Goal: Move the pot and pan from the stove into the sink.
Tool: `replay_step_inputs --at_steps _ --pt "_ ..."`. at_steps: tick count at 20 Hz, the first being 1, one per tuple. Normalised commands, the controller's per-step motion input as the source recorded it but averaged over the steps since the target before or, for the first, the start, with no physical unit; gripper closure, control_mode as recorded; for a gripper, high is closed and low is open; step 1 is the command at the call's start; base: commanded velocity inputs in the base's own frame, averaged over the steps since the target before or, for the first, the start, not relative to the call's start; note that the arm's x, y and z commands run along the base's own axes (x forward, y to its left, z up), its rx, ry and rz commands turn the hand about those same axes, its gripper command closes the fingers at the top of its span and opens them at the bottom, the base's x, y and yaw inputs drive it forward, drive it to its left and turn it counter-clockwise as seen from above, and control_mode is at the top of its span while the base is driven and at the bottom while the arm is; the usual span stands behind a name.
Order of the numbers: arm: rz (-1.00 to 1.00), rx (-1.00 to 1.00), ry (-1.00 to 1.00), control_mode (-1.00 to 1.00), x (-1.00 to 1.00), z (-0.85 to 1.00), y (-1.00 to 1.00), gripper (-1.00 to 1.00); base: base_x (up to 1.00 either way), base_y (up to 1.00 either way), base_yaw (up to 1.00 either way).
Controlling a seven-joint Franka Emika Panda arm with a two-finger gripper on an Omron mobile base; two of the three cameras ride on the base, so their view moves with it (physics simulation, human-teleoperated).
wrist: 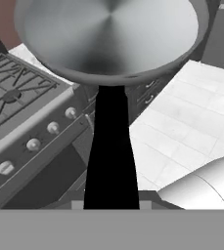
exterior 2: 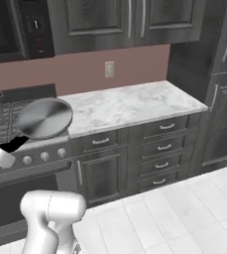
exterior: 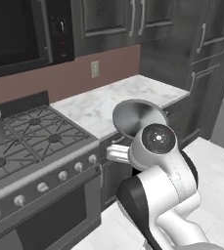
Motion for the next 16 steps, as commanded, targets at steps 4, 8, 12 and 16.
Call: replay_step_inputs --at_steps 4,8,12,16 --pt "0.00 0.00 0.00 1.00 0.00 0.00 0.00 1.00 -0.07 -0.13 -0.34" --pt "0.00 0.00 0.00 1.00 0.00 0.00 0.00 1.00 -0.06 -0.13 -0.35" --pt "0.00 0.00 0.00 1.00 0.00 0.00 0.00 1.00 -0.04 -0.12 -0.35" --pt "0.00 0.00 0.00 1.00 0.00 0.00 0.00 1.00 -0.03 -0.11 -0.36"
